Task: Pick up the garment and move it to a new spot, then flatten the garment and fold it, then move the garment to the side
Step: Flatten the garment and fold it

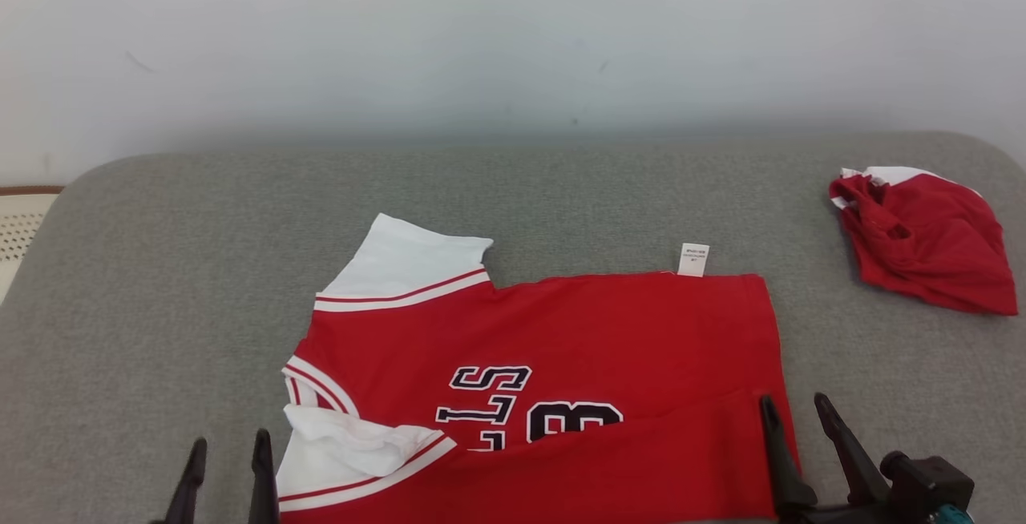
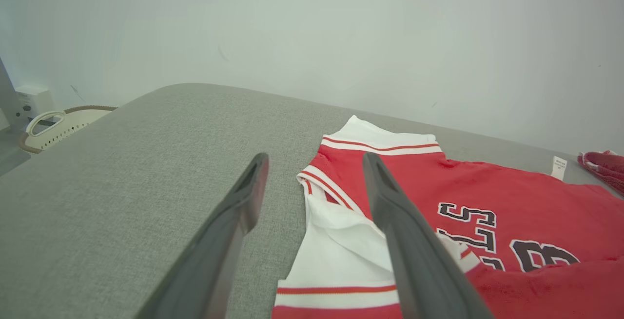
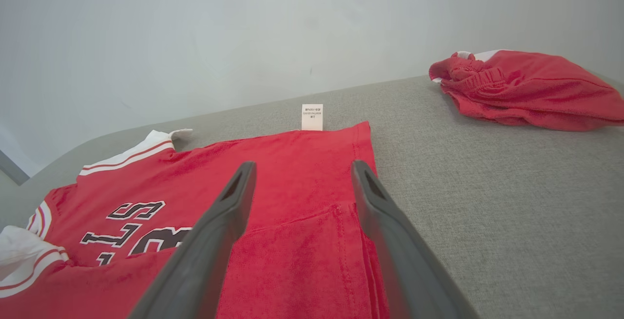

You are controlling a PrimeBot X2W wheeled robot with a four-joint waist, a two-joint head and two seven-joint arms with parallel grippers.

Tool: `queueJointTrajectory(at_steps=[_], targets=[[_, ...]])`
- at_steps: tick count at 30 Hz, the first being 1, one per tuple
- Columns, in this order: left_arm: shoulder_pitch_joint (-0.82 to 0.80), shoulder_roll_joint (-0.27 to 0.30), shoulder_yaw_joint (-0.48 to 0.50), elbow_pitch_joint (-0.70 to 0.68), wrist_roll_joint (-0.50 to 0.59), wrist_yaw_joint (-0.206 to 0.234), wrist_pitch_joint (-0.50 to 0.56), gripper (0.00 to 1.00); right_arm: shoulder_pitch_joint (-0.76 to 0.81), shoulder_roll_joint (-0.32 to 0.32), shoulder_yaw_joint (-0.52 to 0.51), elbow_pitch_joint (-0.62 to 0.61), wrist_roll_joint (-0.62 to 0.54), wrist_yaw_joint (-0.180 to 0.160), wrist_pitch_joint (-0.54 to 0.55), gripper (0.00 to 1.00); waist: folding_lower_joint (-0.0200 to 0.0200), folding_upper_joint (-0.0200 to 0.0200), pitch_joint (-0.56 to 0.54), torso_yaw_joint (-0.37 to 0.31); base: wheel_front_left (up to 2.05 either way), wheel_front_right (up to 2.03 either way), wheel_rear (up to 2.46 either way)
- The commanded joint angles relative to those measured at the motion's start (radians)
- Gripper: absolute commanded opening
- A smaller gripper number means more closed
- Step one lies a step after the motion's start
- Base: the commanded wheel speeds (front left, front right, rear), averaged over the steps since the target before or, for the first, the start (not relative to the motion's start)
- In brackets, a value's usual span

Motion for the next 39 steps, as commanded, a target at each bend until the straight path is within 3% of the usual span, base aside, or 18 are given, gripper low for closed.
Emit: queueJointTrajectory(at_steps=[1, 11, 26, 39], targets=[[-0.035, 0.021, 0.004, 0.022, 0.004, -0.017, -0.004, 1.00, -0.020, 0.004, 0.007, 0.004, -0.006, -0.001, -0.007, 1.00, 0.0000, 0.0000, 0.012, -0.021, 0.00, 0.00, 0.00], [-0.240, 0.099, 0.008, 0.165, -0.005, -0.084, 0.012, 1.00, -0.096, 0.027, 0.049, 0.021, 0.006, -0.001, -0.009, 1.00, 0.0000, 0.0000, 0.071, -0.125, 0.00, 0.00, 0.00], [-0.544, 0.237, 0.008, 0.317, -0.032, -0.130, 0.144, 1.00, -0.206, 0.066, 0.094, 0.020, 0.016, -0.001, -0.009, 1.00, 0.0000, 0.0000, 0.188, -0.262, 0.00, 0.00, 0.00], [-0.772, 0.333, -0.055, 0.556, -0.057, -0.158, 0.265, 1.00, -0.282, 0.086, 0.127, 0.033, 0.023, -0.001, -0.009, 1.00, 0.0000, 0.0000, 0.270, -0.331, 0.00, 0.00, 0.00]])
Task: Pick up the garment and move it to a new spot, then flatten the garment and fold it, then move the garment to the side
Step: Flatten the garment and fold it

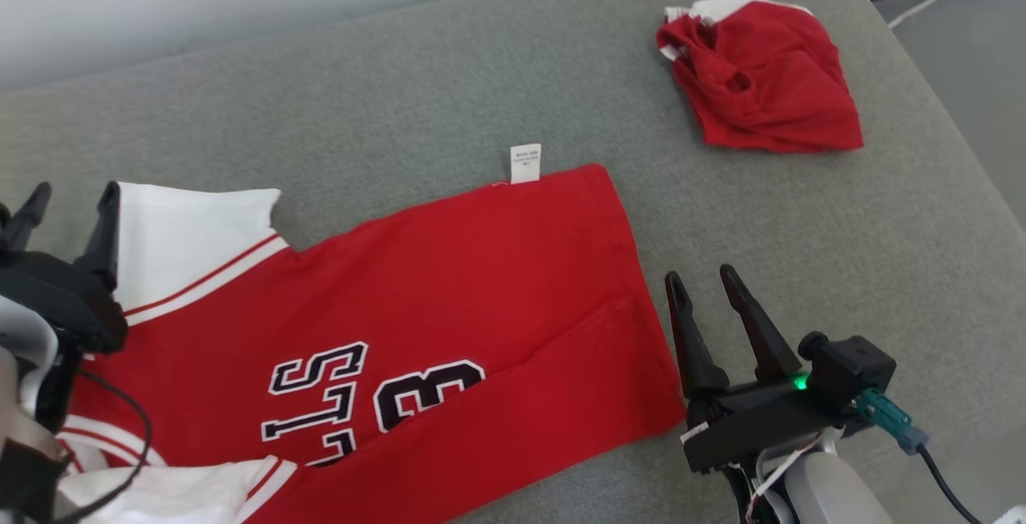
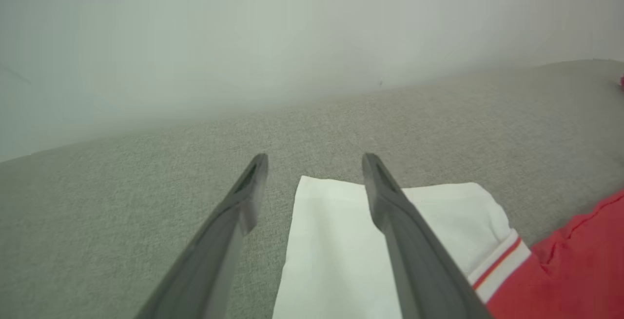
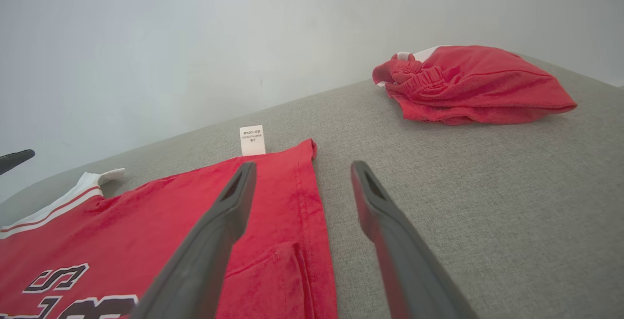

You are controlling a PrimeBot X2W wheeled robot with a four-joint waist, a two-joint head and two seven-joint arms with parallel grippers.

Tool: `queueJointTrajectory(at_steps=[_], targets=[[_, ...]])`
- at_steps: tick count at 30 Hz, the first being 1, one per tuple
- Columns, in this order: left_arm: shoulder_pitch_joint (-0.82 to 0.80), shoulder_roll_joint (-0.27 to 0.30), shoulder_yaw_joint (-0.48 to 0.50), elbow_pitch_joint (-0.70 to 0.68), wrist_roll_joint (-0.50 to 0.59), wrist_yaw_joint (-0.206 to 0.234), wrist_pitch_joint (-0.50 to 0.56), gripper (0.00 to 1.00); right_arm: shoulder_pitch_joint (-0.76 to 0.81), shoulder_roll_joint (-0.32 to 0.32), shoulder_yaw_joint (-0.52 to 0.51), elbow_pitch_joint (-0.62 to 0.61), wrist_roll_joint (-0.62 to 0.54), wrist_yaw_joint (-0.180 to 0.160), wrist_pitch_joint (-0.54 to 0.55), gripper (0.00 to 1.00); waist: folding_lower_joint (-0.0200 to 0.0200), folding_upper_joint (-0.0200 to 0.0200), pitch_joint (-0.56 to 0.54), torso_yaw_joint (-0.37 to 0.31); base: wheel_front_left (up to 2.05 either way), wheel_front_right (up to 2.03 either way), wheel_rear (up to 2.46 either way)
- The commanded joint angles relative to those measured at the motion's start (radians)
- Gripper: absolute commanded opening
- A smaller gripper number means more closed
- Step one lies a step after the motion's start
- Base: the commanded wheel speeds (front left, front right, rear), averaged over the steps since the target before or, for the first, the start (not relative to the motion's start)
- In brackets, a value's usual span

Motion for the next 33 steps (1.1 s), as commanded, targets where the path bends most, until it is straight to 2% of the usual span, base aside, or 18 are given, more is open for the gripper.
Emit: queueJointTrajectory(at_steps=[1, 13, 21, 22, 23, 24, 30, 33], targets=[[-0.019, 0.012, 0.000, 0.020, -0.007, -0.002, -0.001, 1.00, -0.012, 0.003, 0.003, 0.001, 0.005, -0.001, -0.002, 1.00, -0.0002, -0.0001, 0.030, -0.028, 0.00, 0.00, 0.00], [-0.141, 0.070, -0.043, 0.219, -0.014, -0.006, 0.040, 1.00, -0.046, 0.015, 0.012, -0.006, 0.010, -0.001, -0.002, 1.00, -0.0002, -0.0001, 0.096, -0.070, 0.00, 0.00, 0.00], [-0.198, 0.078, -0.078, 0.296, -0.012, -0.007, 0.030, 1.00, -0.059, 0.022, 0.016, -0.006, 0.007, -0.001, -0.002, 1.00, -0.0002, -0.0001, 0.122, -0.079, 0.00, 0.00, 0.00], [-0.204, 0.077, -0.084, 0.306, -0.010, -0.007, 0.029, 0.49, -0.060, 0.022, 0.015, -0.005, 0.007, -0.001, -0.002, 1.00, -0.0002, -0.0001, 0.123, -0.078, 0.00, 0.00, 0.00], [-0.209, 0.073, -0.090, 0.315, -0.014, -0.007, 0.027, 0.32, -0.061, 0.022, 0.015, -0.004, 0.007, -0.001, -0.002, 1.00, -0.0002, -0.0001, 0.124, -0.078, 0.00, 0.00, 0.00], [-0.214, 0.069, -0.098, 0.322, -0.014, -0.007, 0.027, 0.00, -0.063, 0.022, 0.015, -0.002, 0.006, -0.001, -0.002, 1.00, -0.0002, -0.0001, 0.124, -0.076, 0.00, 0.00, 0.00], [-0.244, 0.063, -0.142, 0.337, -0.030, -0.008, -0.003, 0.00, -0.104, -0.001, 0.029, 0.012, -0.001, -0.001, -0.002, 1.00, -0.0002, -0.0001, 0.111, -0.057, 0.00, 0.00, 0.00], [-0.248, 0.057, -0.166, 0.335, -0.041, -0.008, -0.017, 0.00, -0.148, -0.014, 0.049, 0.070, 0.018, -0.001, -0.001, 1.00, -0.0002, -0.0001, 0.098, -0.047, 0.00, 0.00, 0.00]])
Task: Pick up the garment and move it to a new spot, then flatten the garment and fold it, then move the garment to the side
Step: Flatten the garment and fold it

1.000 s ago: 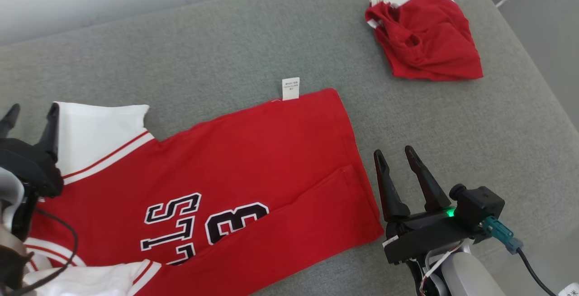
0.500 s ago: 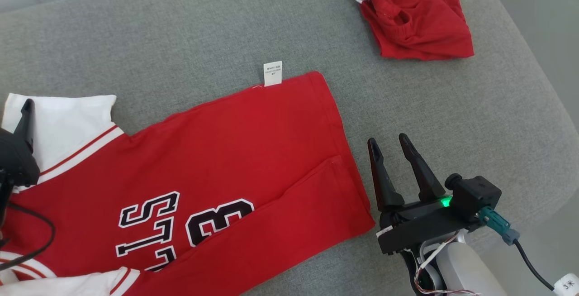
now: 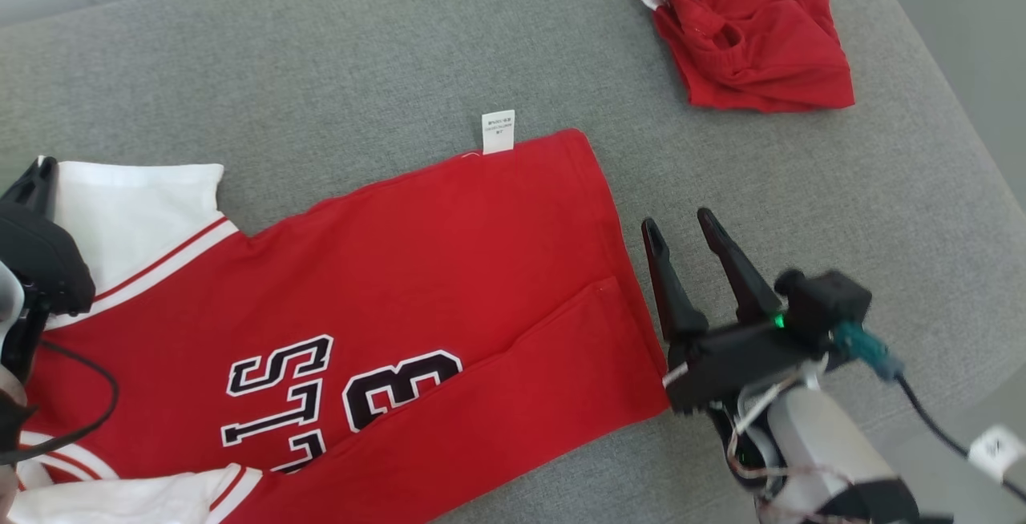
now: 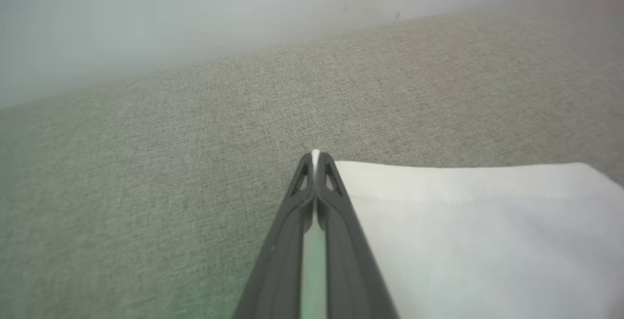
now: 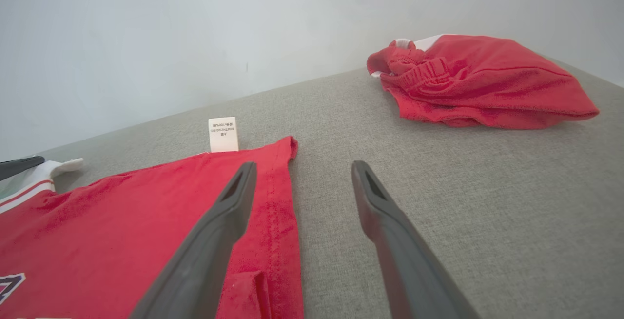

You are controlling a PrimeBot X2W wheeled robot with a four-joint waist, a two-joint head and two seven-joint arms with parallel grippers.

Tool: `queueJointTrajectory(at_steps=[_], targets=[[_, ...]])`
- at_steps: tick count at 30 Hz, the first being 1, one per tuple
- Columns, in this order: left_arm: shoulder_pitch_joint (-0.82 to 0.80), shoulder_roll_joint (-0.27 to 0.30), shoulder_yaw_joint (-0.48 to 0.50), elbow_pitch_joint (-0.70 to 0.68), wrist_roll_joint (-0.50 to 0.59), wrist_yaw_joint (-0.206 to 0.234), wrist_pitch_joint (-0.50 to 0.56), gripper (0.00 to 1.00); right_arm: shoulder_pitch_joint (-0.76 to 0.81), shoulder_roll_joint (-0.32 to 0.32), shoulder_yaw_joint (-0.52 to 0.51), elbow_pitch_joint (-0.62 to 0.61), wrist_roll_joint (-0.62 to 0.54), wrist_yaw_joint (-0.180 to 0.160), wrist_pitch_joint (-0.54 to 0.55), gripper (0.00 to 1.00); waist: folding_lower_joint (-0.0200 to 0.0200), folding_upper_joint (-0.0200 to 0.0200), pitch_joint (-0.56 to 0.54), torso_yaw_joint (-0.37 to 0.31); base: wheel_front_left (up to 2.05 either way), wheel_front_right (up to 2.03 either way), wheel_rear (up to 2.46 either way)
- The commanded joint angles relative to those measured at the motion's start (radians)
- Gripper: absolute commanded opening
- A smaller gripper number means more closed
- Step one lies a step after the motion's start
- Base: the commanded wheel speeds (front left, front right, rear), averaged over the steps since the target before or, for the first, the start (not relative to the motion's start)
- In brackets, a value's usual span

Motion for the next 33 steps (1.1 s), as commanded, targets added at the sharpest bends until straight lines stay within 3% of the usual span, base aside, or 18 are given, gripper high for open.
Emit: queueJointTrajectory(at_steps=[1, 18, 27, 28, 29, 30, 32, 33], targets=[[-0.006, 0.000, -0.011, 0.004, -0.009, 0.001, -0.008, 0.00, -0.038, -0.011, 0.012, 0.032, 0.012, -0.001, 0.005, 1.00, 0.0000, -0.0001, -0.013, 0.011, 0.00, 0.00, 0.00], [-0.029, -0.012, -0.125, -0.036, -0.083, 0.001, -0.053, 0.00, -0.474, 0.042, 0.047, 0.513, 0.144, -0.001, 0.214, 1.00, 0.0000, -0.0001, -0.005, 0.076, 0.00, 0.00, 0.00], [-0.054, -0.036, -0.163, -0.043, -0.105, 0.001, -0.071, 0.00, -0.598, 0.066, 0.066, 0.745, 0.156, -0.001, 0.200, 0.98, 0.0000, -0.0001, 0.014, 0.107, 0.00, 0.00, 0.00], [-0.057, -0.039, -0.167, -0.043, -0.108, 0.001, -0.073, 0.00, -0.605, 0.068, 0.068, 0.767, 0.159, -0.001, 0.200, 0.86, 0.0000, -0.0001, 0.017, 0.109, 0.00, 0.00, 0.00], [-0.060, -0.040, -0.170, -0.042, -0.110, 0.001, -0.075, 0.00, -0.610, 0.070, 0.073, 0.785, 0.159, -0.001, 0.196, 0.55, 0.0000, -0.0001, 0.019, 0.111, 0.00, 0.00, 0.00], [-0.064, -0.043, -0.174, -0.043, -0.112, 0.001, -0.078, 0.00, -0.617, 0.072, 0.075, 0.799, 0.162, -0.001, 0.188, 0.46, 0.0000, -0.0001, 0.022, 0.115, 0.00, 0.00, 0.00], [-0.067, -0.045, -0.177, -0.043, -0.112, 0.001, -0.079, 0.00, -0.626, 0.072, 0.077, 0.812, 0.164, -0.001, 0.176, 0.40, 0.0000, -0.0001, 0.025, 0.117, 0.00, 0.00, 0.00], [-0.069, -0.046, -0.181, -0.042, -0.113, 0.001, -0.080, 0.00, -0.635, 0.072, 0.079, 0.826, 0.158, -0.001, 0.162, 0.00, 0.0000, -0.0001, 0.027, 0.119, 0.00, 0.00, 0.00]])
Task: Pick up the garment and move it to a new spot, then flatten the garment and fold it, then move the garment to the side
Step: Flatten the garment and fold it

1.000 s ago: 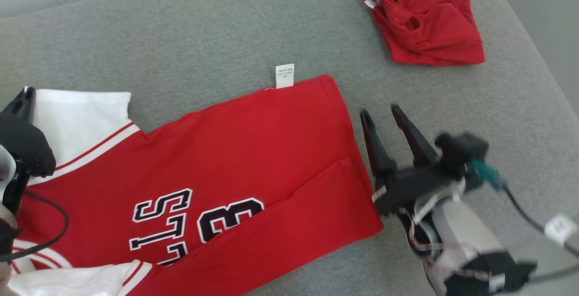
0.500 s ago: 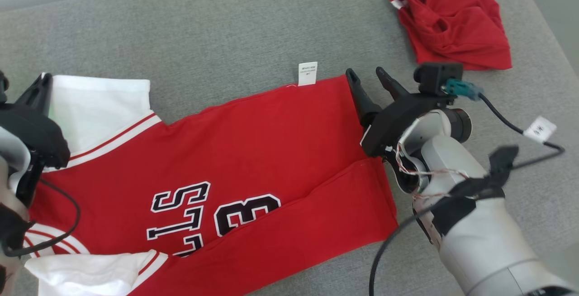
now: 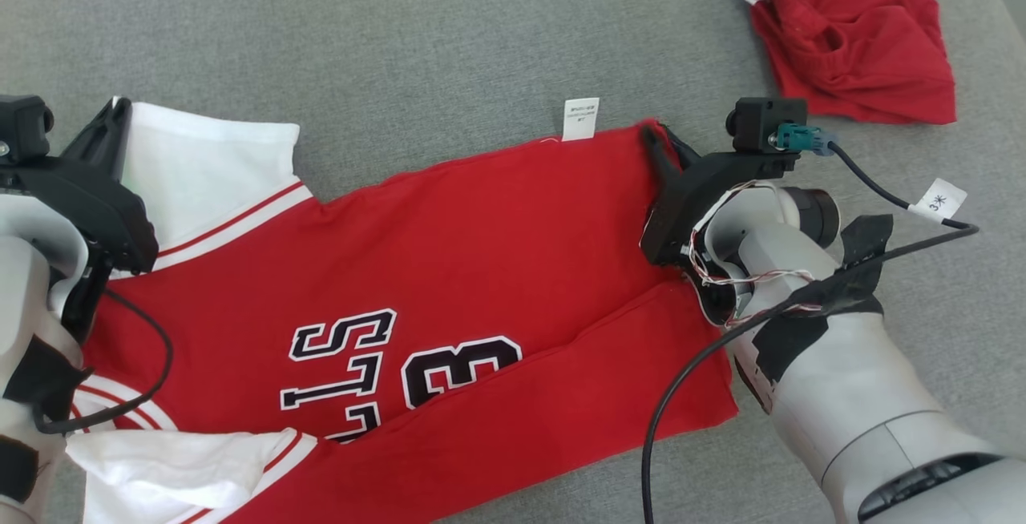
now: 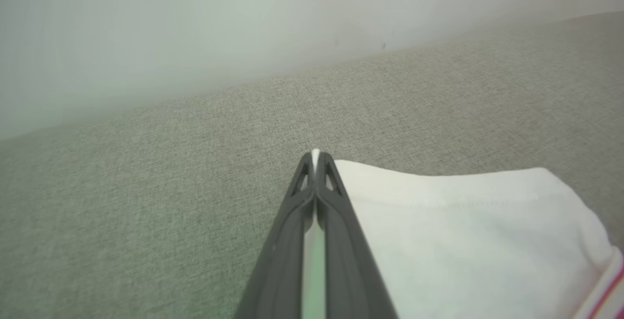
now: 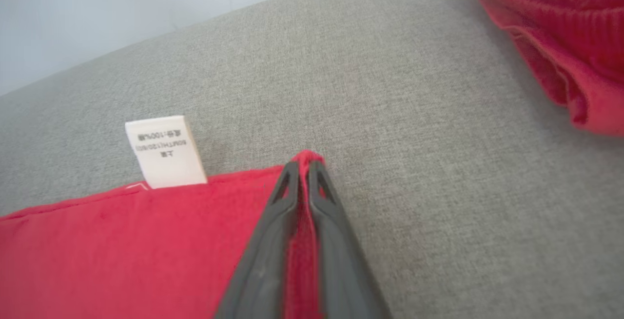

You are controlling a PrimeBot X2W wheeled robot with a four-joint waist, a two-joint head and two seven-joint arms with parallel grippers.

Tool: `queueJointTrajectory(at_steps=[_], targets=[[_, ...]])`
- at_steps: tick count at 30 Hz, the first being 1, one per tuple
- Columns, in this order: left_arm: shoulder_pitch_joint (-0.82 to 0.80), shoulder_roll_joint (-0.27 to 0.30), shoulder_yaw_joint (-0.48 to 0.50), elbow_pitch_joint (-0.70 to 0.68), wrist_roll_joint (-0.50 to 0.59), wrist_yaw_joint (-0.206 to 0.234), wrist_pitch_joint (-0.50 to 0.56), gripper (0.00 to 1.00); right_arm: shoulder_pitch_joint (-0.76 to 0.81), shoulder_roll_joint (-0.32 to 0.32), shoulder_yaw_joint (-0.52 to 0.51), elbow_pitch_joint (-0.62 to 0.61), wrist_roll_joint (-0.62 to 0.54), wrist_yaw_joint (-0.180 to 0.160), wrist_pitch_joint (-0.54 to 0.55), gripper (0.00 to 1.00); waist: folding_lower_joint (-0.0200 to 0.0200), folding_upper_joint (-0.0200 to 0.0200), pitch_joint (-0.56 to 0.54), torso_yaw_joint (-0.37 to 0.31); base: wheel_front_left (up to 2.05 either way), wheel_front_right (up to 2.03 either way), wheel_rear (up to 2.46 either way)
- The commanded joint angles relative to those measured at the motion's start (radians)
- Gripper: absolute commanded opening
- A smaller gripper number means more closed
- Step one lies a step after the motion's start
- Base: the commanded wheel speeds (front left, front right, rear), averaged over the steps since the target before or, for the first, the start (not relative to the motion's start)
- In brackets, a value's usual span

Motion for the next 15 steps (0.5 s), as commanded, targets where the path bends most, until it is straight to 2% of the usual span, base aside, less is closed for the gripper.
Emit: queueJointTrajectory(at_steps=[1, 8, 15], targets=[[-0.007, 0.001, -0.005, 0.001, -0.012, 0.001, -0.007, 0.00, -0.015, 0.003, 0.004, 0.011, -0.002, -0.001, -0.012, 0.00, 0.0000, 0.0000, 0.005, 0.006, 0.00, 0.00, 0.00], [-0.012, 0.004, -0.016, 0.000, -0.023, 0.000, -0.038, 0.00, -0.050, 0.006, 0.017, 0.073, 0.001, -0.001, -0.094, 0.00, 0.0000, 0.0000, 0.002, 0.025, 0.00, 0.00, 0.00], [0.061, -0.008, -0.022, -0.045, -0.067, 0.000, -0.105, 0.00, 0.024, -0.019, 0.054, 0.014, 0.058, -0.001, -0.145, 0.00, 0.0000, 0.0000, -0.051, 0.055, 0.00, 0.00, 0.00]])
